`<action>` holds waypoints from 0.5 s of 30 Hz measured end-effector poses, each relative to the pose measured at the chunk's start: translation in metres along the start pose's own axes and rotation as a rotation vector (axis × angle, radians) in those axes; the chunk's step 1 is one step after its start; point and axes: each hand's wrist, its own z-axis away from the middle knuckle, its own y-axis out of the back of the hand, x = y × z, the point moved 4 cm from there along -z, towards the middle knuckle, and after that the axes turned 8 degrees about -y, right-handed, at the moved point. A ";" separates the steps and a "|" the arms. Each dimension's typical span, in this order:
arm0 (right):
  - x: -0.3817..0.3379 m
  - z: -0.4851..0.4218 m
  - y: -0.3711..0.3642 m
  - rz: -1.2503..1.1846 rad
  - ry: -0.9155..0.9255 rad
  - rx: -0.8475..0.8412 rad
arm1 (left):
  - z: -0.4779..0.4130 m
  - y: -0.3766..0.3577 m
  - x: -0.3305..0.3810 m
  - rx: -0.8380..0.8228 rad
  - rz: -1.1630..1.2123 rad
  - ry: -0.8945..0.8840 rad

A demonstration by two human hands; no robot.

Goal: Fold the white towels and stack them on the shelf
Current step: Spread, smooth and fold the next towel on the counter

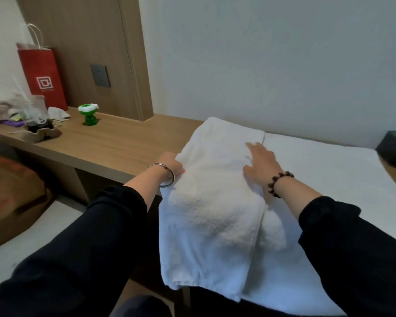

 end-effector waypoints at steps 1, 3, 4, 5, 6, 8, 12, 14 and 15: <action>-0.008 -0.001 -0.005 0.097 0.097 -0.053 | -0.003 0.002 -0.002 0.011 -0.015 -0.021; -0.016 -0.001 -0.009 0.247 0.168 -0.130 | -0.010 0.007 -0.004 0.037 -0.072 -0.066; -0.019 -0.003 -0.008 0.298 0.183 -0.127 | -0.013 0.009 -0.004 0.045 -0.100 -0.084; -0.021 -0.006 -0.004 0.325 0.178 -0.121 | -0.017 0.011 -0.004 0.053 -0.120 -0.101; -0.024 -0.009 -0.001 0.317 0.168 -0.122 | -0.019 0.012 -0.003 0.056 -0.138 -0.116; -0.029 -0.014 0.002 0.292 0.118 -0.169 | -0.025 0.013 0.001 0.057 -0.160 -0.148; -0.040 -0.021 0.001 0.352 -0.053 -0.571 | -0.032 0.003 0.013 -0.052 -0.227 -0.257; -0.057 -0.039 0.011 0.453 -0.003 -0.425 | -0.035 -0.003 0.015 -0.106 -0.240 -0.292; -0.069 -0.050 0.016 0.489 0.075 -0.261 | -0.036 -0.005 0.014 -0.120 -0.235 -0.303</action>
